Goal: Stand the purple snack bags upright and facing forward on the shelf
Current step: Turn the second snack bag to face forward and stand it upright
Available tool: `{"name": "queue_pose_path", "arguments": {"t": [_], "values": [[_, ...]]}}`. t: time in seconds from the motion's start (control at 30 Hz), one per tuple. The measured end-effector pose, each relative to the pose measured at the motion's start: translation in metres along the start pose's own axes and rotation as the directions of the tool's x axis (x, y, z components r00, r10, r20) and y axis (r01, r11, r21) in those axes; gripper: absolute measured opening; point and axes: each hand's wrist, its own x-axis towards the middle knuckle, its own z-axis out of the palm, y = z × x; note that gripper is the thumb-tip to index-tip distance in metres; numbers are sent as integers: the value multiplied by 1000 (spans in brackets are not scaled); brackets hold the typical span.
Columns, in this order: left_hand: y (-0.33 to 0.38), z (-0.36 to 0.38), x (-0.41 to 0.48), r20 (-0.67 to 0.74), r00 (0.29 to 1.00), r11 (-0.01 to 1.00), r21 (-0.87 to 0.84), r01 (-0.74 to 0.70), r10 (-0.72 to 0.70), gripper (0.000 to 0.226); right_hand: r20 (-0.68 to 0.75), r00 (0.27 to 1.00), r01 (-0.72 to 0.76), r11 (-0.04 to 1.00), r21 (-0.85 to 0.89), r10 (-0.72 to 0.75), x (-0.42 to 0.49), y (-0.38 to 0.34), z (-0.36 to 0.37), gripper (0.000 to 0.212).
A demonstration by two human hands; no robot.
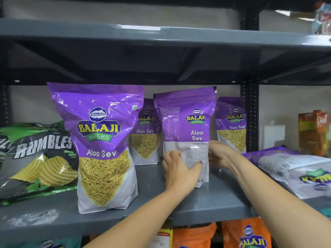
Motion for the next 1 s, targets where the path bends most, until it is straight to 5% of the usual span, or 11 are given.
{"name": "queue_pose_path", "arguments": {"t": [0.27,0.4,0.53,0.63,0.73,0.8,0.9,1.0], "values": [[15,-6,18,29,990,967,-212,143,-140,116,230,973,16,999,-36,-7,-10,7,-7,7],[9,-15,34,78,983,944,-273,184,-169,88,335,941,62,998,-20,-52,-3,10,-12,70],[-7,-27,52,294,953,882,-427,200,-73,51,277,956,61,989,135,-97,6,11,-19,42],[-13,-30,59,360,929,866,-435,247,-84,61,227,968,77,985,157,-112,8,11,-22,35],[-21,-24,60,148,972,849,-475,230,-180,114,219,970,77,990,115,-101,6,9,-18,50],[-25,-20,60,-28,977,855,-490,171,-212,117,191,976,93,992,81,-107,4,5,-14,41],[-28,-15,61,-212,946,870,-479,119,-246,79,140,978,150,988,25,-152,4,3,-9,41],[-29,-13,64,-232,947,864,-497,81,-222,40,144,965,216,976,36,-219,2,6,-6,36]]}}
